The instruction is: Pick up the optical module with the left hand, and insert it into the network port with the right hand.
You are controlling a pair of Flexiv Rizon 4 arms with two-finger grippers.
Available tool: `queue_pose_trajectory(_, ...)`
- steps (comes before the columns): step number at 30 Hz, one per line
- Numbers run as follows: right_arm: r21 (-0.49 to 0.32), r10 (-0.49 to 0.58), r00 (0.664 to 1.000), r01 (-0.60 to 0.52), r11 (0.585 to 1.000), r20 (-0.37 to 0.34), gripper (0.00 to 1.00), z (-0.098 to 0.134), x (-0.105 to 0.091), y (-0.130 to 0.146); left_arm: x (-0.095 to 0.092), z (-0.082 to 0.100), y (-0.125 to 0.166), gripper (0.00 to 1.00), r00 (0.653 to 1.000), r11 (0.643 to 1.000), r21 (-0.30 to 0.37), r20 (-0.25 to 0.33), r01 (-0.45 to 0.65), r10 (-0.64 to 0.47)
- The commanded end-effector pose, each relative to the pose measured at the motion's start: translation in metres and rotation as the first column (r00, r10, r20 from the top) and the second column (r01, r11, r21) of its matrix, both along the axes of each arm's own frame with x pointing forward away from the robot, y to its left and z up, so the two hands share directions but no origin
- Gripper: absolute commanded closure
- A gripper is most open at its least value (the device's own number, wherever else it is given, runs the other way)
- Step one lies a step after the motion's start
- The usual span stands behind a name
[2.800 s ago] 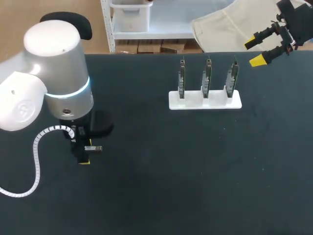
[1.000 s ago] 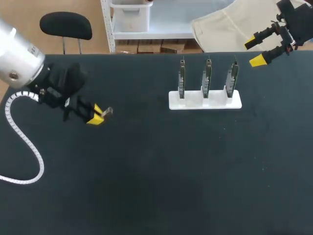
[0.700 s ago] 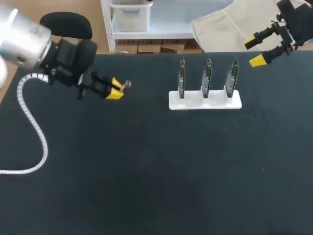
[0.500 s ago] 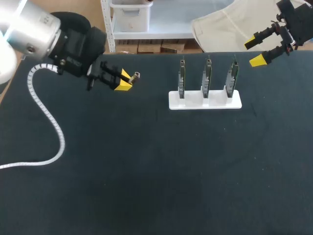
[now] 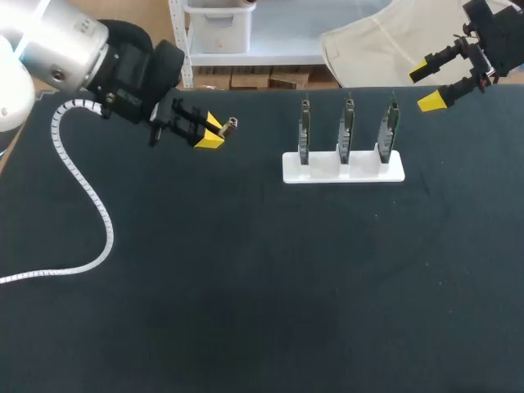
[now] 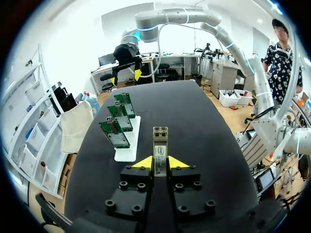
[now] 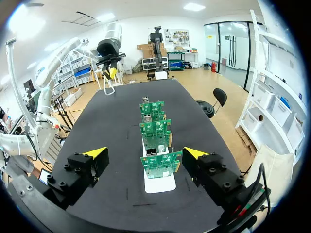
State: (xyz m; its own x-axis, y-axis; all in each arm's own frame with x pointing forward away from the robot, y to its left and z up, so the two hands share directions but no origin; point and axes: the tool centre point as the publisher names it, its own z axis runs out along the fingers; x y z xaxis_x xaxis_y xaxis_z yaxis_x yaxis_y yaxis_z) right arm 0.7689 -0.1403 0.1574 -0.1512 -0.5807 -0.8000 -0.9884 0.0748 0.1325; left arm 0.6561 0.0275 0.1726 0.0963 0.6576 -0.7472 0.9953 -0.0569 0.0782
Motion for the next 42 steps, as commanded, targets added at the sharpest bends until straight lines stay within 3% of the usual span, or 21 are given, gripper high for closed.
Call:
queue_pose_trajectory(1,-0.001,-0.004,1.0,0.004,1.0,0.004,0.0,0.0,-0.002,0.0,0.005,0.002,-0.009,1.0,1.0,0.999,-0.051,0.023,-0.009,0.01)
queue_pose_trajectory(6,-0.001,-0.004,1.0,0.004,1.0,0.004,0.0,0.0,-0.002,0.0,0.048,0.027,-0.058,1.0,0.99,0.981,-0.174,0.124,0.084,-0.062)
queue_pose_trajectory(10,-0.001,-0.004,1.0,0.004,1.0,0.004,0.0,0.0,-0.002,0.0,0.075,0.049,-0.09,1.0,0.974,0.965,-0.209,0.192,0.158,-0.118)
queue_pose_trajectory(17,-0.001,-0.004,1.0,0.004,1.0,0.004,0.0,0.0,-0.002,0.0,0.105,0.078,-0.134,1.0,0.955,0.929,-0.286,0.247,0.235,-0.166)
queue_pose_trajectory(21,-0.001,-0.004,1.0,0.004,1.0,0.004,0.0,0.0,-0.002,0.0,0.107,0.081,-0.154,1.0,0.957,0.903,-0.348,0.227,0.252,-0.18)
queue_pose_trajectory(25,-0.001,-0.004,1.0,0.004,1.0,0.004,0.0,0.0,-0.002,0.0,0.104,0.075,-0.166,1.0,0.971,0.899,-0.38,0.181,0.216,-0.156)
queue_pose_trajectory(35,-0.001,-0.004,1.0,0.004,1.0,0.004,0.0,0.0,-0.002,0.0,0.095,0.064,-0.184,1.0,0.987,0.913,-0.385,0.132,0.134,-0.089)
queue_pose_trajectory(42,-0.001,-0.004,1.0,0.004,1.0,0.004,0.0,0.0,-0.002,0.0,0.092,0.054,-0.205,1.0,0.984,0.907,-0.384,0.113,0.173,-0.139)
